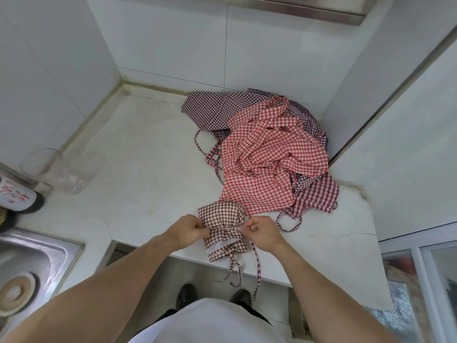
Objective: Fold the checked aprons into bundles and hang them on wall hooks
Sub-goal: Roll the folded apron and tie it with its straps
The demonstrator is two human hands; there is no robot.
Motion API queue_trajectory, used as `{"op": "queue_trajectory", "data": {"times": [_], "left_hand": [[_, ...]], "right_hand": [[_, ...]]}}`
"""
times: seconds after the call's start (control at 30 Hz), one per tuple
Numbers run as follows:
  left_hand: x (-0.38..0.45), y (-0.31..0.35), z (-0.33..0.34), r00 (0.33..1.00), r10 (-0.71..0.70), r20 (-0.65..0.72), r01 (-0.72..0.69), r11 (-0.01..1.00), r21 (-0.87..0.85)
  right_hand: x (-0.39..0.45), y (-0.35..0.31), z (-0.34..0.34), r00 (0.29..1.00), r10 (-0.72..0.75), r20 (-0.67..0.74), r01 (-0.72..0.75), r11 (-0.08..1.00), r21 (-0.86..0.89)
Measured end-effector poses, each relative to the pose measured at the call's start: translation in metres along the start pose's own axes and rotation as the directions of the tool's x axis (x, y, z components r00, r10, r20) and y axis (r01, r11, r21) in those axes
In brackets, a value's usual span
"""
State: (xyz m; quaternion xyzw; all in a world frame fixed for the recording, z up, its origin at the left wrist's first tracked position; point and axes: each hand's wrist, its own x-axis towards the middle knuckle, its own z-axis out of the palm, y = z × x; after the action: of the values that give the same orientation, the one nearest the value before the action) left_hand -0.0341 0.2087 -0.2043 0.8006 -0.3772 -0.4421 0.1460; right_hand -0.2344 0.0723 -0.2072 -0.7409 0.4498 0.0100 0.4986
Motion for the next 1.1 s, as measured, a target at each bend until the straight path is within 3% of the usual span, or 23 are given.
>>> {"op": "queue_trajectory", "data": {"times": [0.1,0.3,0.47,0.67,0.77,0.83,0.9,0.93,1.03,1.1], "left_hand": [[-0.002,0.008,-0.002,0.998,-0.054,-0.032,0.047,0.980,-0.195],[-0.001,0.027,0.004,0.977,0.076,-0.197,-0.116,0.974,-0.197],[-0.006,0.041,0.006,0.979,0.172,-0.107,-0.200,0.909,-0.365],[-0.006,0.045,0.006,0.989,0.145,0.034,-0.108,0.852,-0.512],[-0.004,0.042,0.012,0.992,0.120,0.038,-0.095,0.912,-0.400],[-0.001,0.041,0.016,0.992,0.121,0.035,-0.104,0.944,-0.313],[0.003,0.040,0.019,0.990,0.133,0.043,-0.119,0.963,-0.242],[0.004,0.040,0.020,0.990,0.130,0.051,-0.116,0.968,-0.222],[0.007,0.042,0.022,0.990,0.127,0.062,-0.113,0.974,-0.198],[0.006,0.043,0.024,0.990,0.120,0.077,-0.102,0.975,-0.198]], "right_hand": [[-0.001,0.001,0.001,1.000,0.001,0.000,-0.001,0.999,-0.035],[0.000,-0.007,-0.003,0.996,-0.020,-0.085,0.007,0.988,-0.154],[-0.002,-0.010,-0.003,0.997,-0.044,-0.071,0.023,0.963,-0.269],[-0.004,-0.014,-0.007,0.995,-0.027,0.094,0.066,0.899,-0.433],[-0.006,-0.018,-0.016,0.978,0.058,0.201,-0.002,0.963,-0.268],[-0.007,-0.021,-0.021,0.969,0.101,0.227,-0.126,0.987,0.098],[-0.008,-0.022,-0.023,0.975,0.077,0.209,-0.171,0.859,0.482],[-0.009,-0.023,-0.023,0.981,0.058,0.184,-0.155,0.806,0.571],[-0.011,-0.025,-0.013,0.981,0.016,0.196,-0.155,0.678,0.718],[-0.010,-0.026,-0.004,0.983,0.050,0.177,-0.165,0.666,0.728]]}}
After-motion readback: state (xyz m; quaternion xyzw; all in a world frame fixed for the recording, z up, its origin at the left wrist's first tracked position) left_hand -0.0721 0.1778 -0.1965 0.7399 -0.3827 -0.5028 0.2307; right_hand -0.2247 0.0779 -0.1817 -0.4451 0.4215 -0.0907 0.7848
